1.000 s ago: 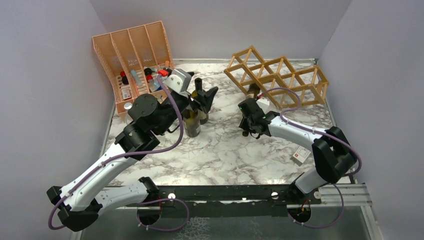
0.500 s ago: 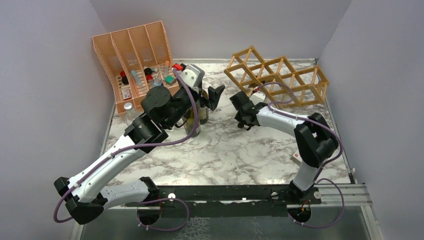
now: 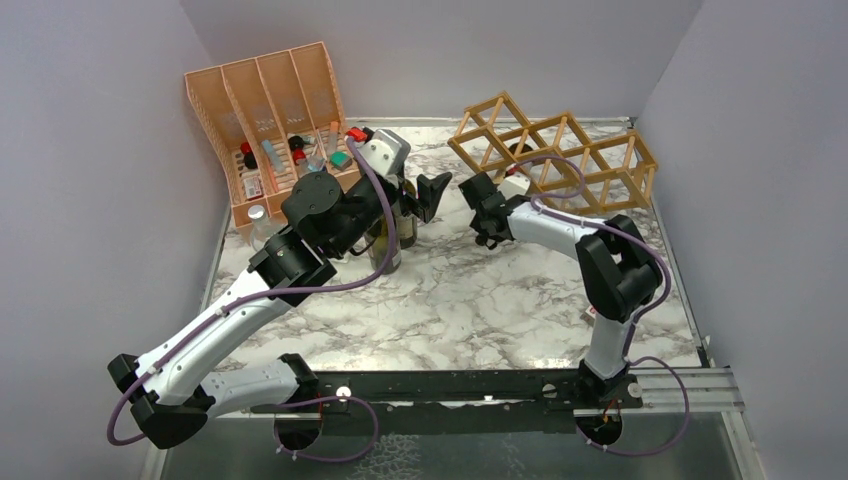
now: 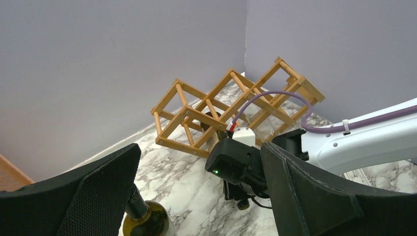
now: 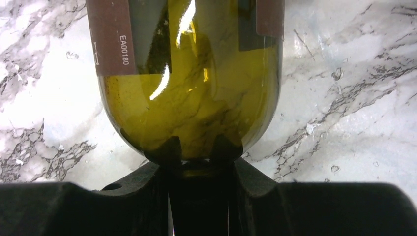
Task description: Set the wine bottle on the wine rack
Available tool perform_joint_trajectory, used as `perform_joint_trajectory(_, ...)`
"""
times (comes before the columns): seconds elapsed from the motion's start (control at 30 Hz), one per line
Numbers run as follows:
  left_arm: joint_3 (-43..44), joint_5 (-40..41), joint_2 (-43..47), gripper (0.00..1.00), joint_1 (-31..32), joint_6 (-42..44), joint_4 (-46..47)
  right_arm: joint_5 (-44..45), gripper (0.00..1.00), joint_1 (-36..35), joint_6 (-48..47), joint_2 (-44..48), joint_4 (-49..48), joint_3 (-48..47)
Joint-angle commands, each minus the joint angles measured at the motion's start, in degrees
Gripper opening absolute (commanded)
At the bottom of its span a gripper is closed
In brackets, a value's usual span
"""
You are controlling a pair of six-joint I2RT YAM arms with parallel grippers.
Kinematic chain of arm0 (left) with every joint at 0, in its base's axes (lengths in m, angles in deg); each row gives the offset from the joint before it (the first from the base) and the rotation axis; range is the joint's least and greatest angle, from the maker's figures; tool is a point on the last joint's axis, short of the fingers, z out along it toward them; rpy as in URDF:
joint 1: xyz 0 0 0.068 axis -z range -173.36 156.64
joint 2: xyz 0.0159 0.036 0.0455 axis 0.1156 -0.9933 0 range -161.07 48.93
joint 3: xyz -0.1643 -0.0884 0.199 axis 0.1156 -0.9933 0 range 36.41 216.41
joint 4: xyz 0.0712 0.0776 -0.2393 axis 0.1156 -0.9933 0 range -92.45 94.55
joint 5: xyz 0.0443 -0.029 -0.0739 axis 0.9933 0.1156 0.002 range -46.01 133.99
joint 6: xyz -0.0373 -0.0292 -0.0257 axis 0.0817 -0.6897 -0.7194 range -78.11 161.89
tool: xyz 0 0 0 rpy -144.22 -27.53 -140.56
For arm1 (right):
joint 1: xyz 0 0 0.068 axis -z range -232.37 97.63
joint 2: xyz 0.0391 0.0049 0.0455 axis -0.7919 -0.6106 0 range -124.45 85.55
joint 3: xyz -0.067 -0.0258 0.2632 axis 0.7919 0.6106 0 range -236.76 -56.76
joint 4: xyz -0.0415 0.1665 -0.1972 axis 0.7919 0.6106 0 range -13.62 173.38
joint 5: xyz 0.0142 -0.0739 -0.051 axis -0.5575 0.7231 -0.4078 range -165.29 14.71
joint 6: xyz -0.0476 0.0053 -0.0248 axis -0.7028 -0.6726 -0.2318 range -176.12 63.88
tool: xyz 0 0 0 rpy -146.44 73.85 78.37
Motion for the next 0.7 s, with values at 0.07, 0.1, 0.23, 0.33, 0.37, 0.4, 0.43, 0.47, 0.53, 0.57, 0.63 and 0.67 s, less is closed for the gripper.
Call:
perform_joint_trajectory(0.07,1.8,-1.5,-0.1,0.99,-0.2,0.1,0.8,8.9,0.1,1.3,-1.2,-2.4,1.4,-4.1)
perform_joint_trajectory(0.1,1.8,-1.3,0.0,0.99,-0.1,0.2,0.8,9.4,0.11,1.4,-1.0,-2.6,1.9,-4.5)
perform_joint_trajectory(0.23,1.5,-1.0,0.0,0.99,-0.1,0.4,0.8,10.3,0.21,1.6,-0.4,-2.9,2.5,-5.2)
perform_joint_trajectory(0.33,1.5,-1.0,0.1,0.99,-0.1,0.5,0.8,10.3,0.25,2.2,-0.5,-3.5,3.0,-6.1)
perform_joint_trajectory(0.37,1.4,-1.0,0.1,0.99,-0.1,0.5,0.8,10.3,0.26,2.3,-0.6,-3.6,3.1,-6.3)
perform_joint_trajectory(0.4,1.4,-1.1,0.2,0.99,-0.1,0.5,0.8,10.3,0.27,2.4,-0.6,-3.9,3.2,-6.4)
perform_joint_trajectory(0.43,1.3,-1.2,0.3,0.99,-0.1,0.5,0.8,10.3,0.28,2.4,-0.7,-4.1,3.4,-6.6)
perform_joint_trajectory(0.47,1.3,-1.3,0.2,0.99,-0.1,0.5,0.9,10.4,0.3,2.5,-0.8,-4.2,3.4,-6.7)
perform_joint_trajectory(0.53,1.2,-1.6,0.2,0.99,-0.1,0.5,0.7,10.6,0.35,2.7,-0.9,-4.6,3.4,-6.8)
perform_joint_trajectory(0.57,1.1,-1.7,0.2,0.99,-0.1,0.5,0.8,10.7,0.38,2.9,-1.0,-4.9,3.4,-6.9)
perform_joint_trajectory(0.63,1.1,-1.7,0.2,0.99,-0.1,0.6,0.7,11.3,0.4,3.0,-1.0,-5.2,3.4,-7.2)
perform_joint_trajectory(0.67,1.1,-1.6,0.3,0.99,-0.1,0.7,0.7,11.4,0.41,3.1,-1.2,-5.4,3.4,-7.6)
